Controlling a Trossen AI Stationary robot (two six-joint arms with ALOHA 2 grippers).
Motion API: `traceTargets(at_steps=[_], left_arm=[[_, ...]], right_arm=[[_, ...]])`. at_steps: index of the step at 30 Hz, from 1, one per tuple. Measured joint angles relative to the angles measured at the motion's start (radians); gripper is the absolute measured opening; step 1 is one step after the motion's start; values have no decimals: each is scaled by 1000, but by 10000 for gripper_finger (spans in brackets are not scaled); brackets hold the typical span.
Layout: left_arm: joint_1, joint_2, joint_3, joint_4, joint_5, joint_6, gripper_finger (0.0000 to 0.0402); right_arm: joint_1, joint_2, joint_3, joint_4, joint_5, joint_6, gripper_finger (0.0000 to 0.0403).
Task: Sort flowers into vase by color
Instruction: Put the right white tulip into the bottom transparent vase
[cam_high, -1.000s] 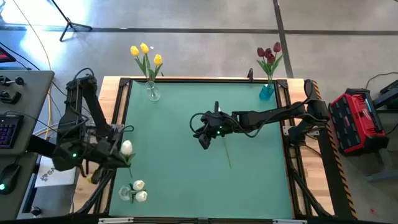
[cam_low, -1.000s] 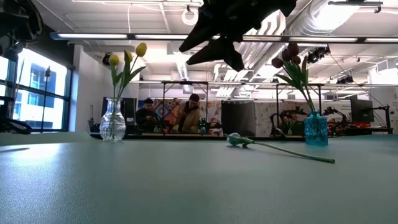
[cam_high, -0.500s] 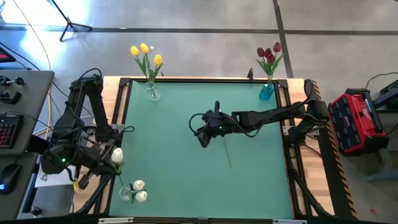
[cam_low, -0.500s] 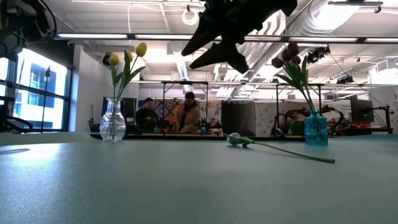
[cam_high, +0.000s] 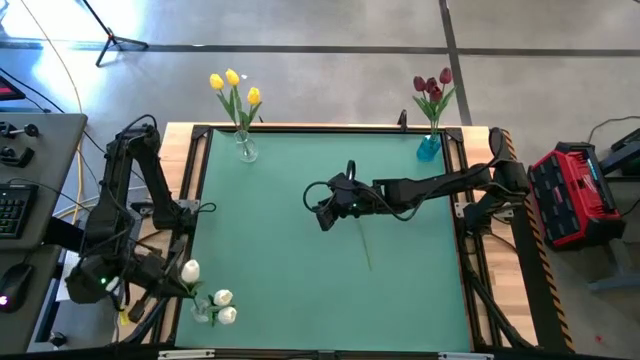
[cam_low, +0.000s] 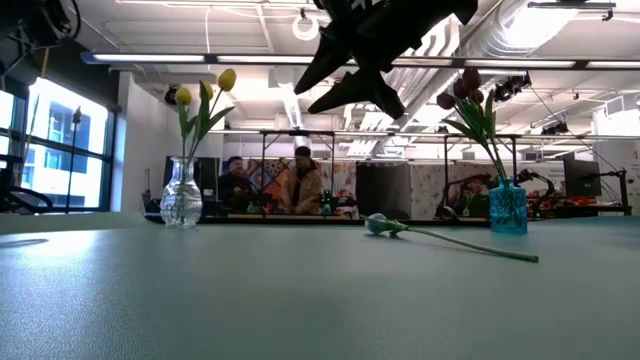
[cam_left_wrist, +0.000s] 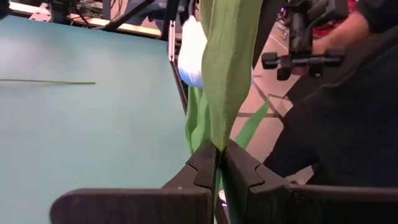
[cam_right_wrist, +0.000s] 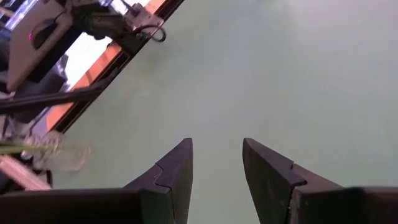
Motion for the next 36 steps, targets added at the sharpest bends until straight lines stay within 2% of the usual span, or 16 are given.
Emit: traceTargets(at_steps=[14,17,23,27,33,36], left_arm=[[0,50,0,-60,-63,-55,9],[0,50,0,-109,-59,-127,17],[-1,43,0,-258,-34,-364,36],[-5,37,0,-293,-22,-427,48],[-21,15,0,-300,12,-483,56],[-30,-2,0,-299,83,-520,56]], right_arm=[[11,0,0,12,19,21,129],[11,0,0,12,19,21,129],[11,0,0,12,28,21,129],[11,0,0,5,29,21,129],[13,0,0,-143,37,103,129],[13,0,0,-232,37,138,129]])
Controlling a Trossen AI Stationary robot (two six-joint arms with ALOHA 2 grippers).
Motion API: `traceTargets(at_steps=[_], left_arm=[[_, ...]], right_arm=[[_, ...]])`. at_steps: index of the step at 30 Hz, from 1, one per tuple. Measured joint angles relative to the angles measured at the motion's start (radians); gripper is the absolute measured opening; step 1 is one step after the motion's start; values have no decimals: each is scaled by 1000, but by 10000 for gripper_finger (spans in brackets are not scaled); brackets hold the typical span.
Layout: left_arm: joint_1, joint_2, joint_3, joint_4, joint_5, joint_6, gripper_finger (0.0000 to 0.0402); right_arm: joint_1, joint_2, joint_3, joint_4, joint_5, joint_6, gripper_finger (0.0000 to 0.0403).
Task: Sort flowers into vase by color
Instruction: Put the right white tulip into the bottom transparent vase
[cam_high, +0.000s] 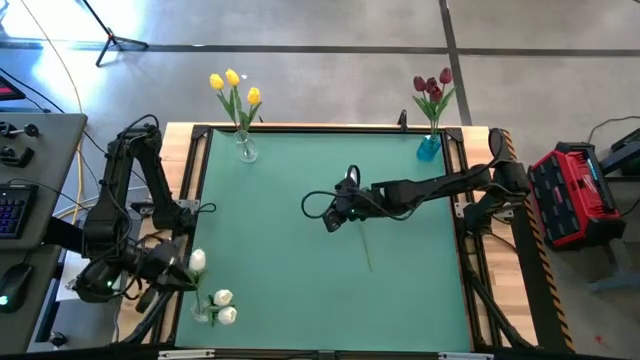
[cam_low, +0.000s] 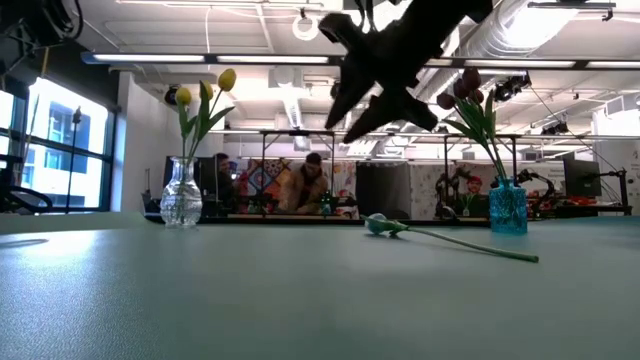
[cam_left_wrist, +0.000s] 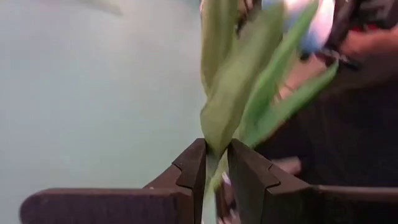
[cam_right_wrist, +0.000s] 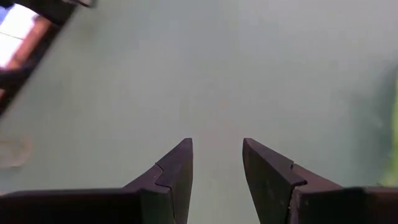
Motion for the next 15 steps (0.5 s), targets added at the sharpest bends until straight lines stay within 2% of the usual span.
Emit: traceTargets(at_steps=[5,11,15], left_arm=[[-12,-27,0,2,159,-58,56],[-23,-39,0,1,168,-142,56],[-23,-39,0,-4,195,-289,57]], right_arm=[[0,0,0,-44,0,3,129],[0,0,0,-39,0,1,129],[0,0,0,-40,0,-6,129]])
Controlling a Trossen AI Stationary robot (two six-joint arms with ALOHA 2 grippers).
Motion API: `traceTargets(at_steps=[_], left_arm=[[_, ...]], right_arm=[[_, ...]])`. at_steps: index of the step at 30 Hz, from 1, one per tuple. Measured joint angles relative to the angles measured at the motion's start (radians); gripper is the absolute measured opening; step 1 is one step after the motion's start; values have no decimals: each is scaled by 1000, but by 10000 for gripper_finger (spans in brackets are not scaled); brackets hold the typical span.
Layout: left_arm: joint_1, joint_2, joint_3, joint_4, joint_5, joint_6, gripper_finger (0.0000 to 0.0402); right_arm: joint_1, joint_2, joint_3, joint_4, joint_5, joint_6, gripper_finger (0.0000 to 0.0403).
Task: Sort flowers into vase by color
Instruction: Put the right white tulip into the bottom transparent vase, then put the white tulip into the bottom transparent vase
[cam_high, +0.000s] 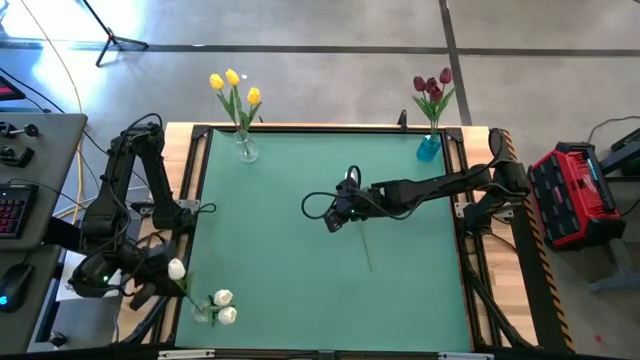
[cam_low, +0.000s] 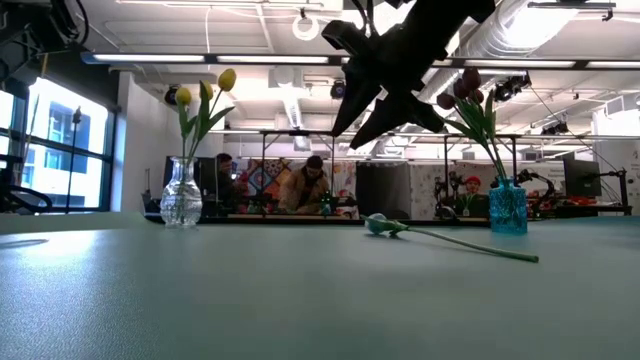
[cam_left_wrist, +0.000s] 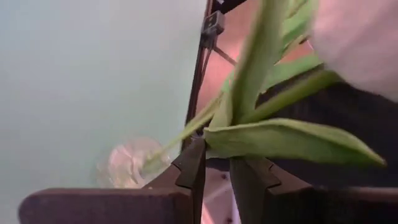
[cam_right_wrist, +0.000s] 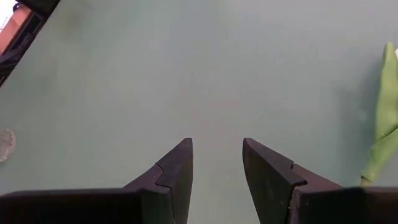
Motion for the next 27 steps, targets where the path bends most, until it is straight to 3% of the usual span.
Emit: traceTargets(at_steps=[5,12,17,22,27], left_arm=[[-22,1,0,9,86,-145,76],[-7,-4,0,-31,35,-296,145],[11,-32,0,-84,136,-309,191],[11,-67,0,-83,234,-336,195],[9,-83,0,-101,343,-385,180]], right_arm=[[0,0,0,4,0,-24,129],[0,0,0,31,0,-54,129],[0,0,0,31,0,-63,129],[0,0,0,28,14,-59,129],[-4,10,0,-90,162,22,129]])
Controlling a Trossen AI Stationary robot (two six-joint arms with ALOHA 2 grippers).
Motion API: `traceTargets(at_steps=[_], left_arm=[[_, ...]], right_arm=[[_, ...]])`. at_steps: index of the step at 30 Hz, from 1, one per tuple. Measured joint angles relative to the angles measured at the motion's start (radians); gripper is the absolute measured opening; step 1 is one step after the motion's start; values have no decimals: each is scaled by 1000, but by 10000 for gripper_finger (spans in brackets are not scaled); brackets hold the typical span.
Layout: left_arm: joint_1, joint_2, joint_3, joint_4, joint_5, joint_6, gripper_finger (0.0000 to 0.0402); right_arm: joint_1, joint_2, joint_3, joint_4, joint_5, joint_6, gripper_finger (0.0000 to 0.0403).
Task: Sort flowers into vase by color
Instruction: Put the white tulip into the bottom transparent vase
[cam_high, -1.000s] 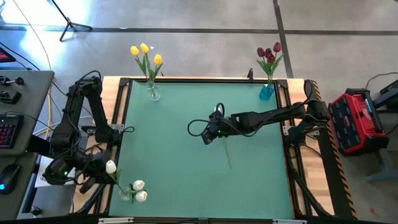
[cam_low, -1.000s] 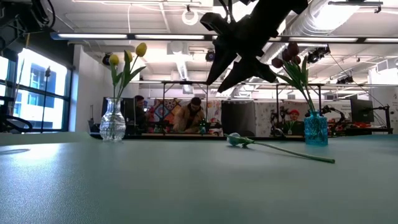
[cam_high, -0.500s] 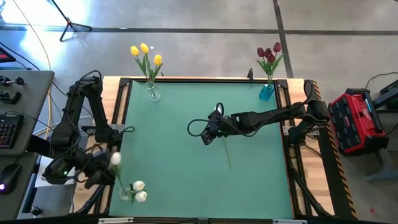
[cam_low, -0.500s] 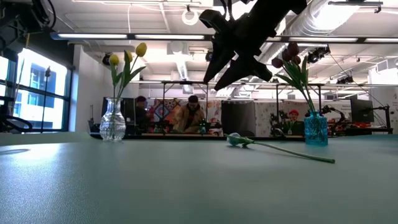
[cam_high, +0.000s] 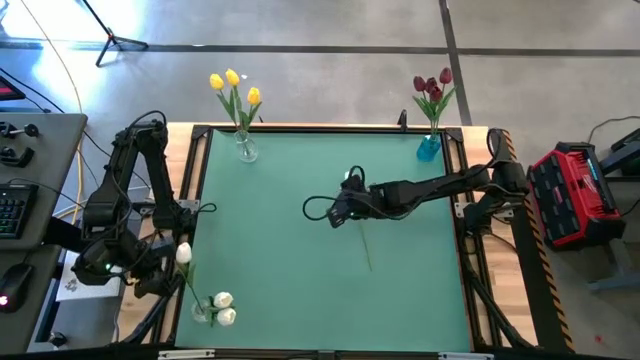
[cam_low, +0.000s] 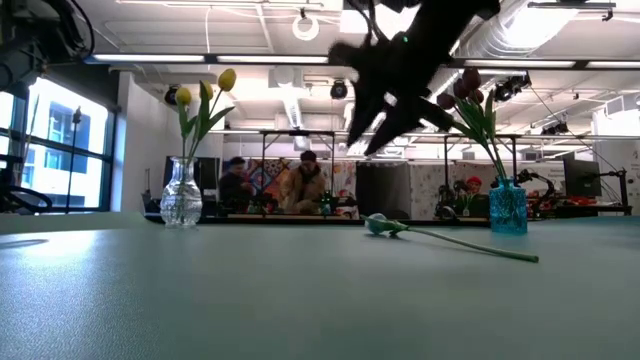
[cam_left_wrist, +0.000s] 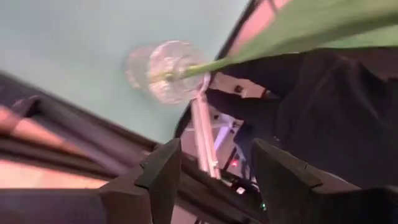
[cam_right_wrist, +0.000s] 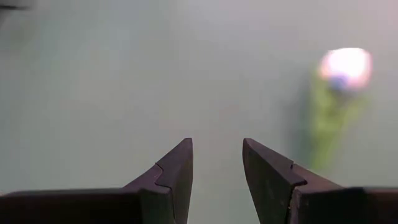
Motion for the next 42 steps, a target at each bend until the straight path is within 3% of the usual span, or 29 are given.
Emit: traceTargets(at_steps=[3,9,15,27,30,36,42], left_arm=[[-7,-8,0,-66,20,-58,172],[-3,-35,0,-101,-109,-64,159],[-3,-29,0,-96,-145,-65,149],[-3,-26,0,-109,-142,-65,146],[-3,-27,0,-127,-142,-64,146],[27,-28,0,-152,-165,-63,146],[97,-38,0,-154,-166,-53,146]], right_arm=[[-29,36,0,-57,53,-5,129],[-61,87,0,-196,-89,18,129],[-50,88,0,-352,-79,54,129],[-103,80,-222,-44,-279,100,123],[-101,80,-242,-16,-284,106,98],[-89,62,-246,36,-295,86,10],[-72,30,-247,167,-325,73,10]])
